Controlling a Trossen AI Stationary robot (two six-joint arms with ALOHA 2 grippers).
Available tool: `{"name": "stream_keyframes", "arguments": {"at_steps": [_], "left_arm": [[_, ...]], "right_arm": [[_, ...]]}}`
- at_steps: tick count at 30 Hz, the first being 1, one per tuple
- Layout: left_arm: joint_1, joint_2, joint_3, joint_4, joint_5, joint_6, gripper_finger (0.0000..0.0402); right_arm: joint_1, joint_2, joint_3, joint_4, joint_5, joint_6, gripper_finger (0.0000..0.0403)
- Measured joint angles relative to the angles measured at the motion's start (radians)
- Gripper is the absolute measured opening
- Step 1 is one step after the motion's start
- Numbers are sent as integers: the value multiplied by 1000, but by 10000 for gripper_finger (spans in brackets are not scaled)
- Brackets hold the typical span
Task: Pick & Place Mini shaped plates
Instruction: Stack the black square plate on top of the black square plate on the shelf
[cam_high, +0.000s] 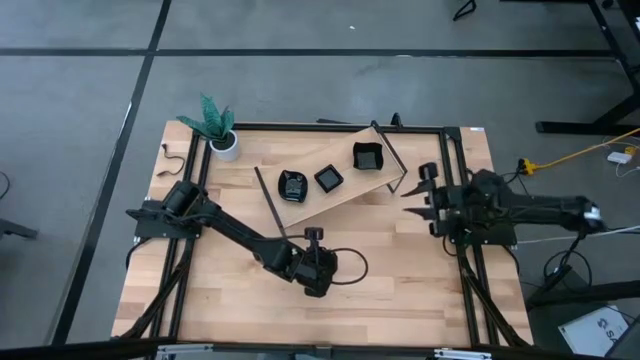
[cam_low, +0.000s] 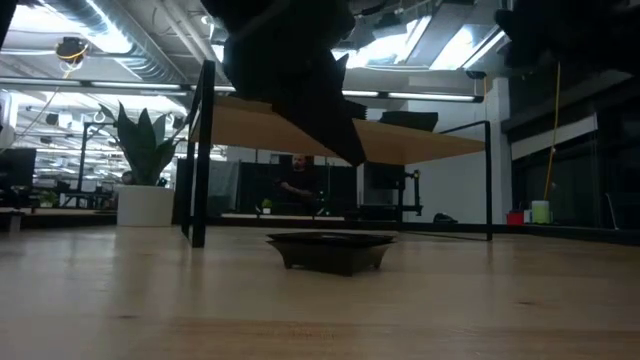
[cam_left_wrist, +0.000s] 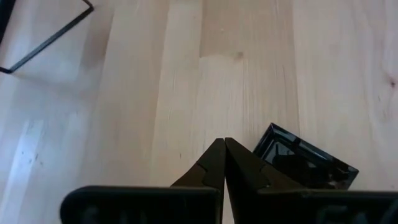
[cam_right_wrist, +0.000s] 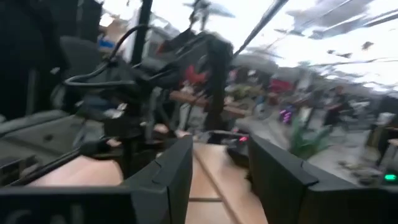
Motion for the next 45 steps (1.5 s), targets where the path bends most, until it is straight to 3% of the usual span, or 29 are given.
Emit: {"name": "stream_keyframes", "arguments": {"at_steps": [8, 15, 23, 31, 45], "left_arm": [[-22, 0, 0, -28, 2, -40, 2], [-44, -3, 0, -110, 54, -131, 2], [-102, -37, 1, -223, 115, -220, 2], [-146, -38, 1, -214, 242, -301, 2], [-152, -38, 0, -193, 201, -332, 2]], "right_arm": [[176, 357, 207, -84, 17, -113, 154], [345, 615, 400, -277, 304, -180, 154], [504, 859, 536, -310, 344, -186, 154], [572, 1074, 573, -239, 494, -233, 154], [573, 1347, 573, 41, 459, -233, 154]]}}
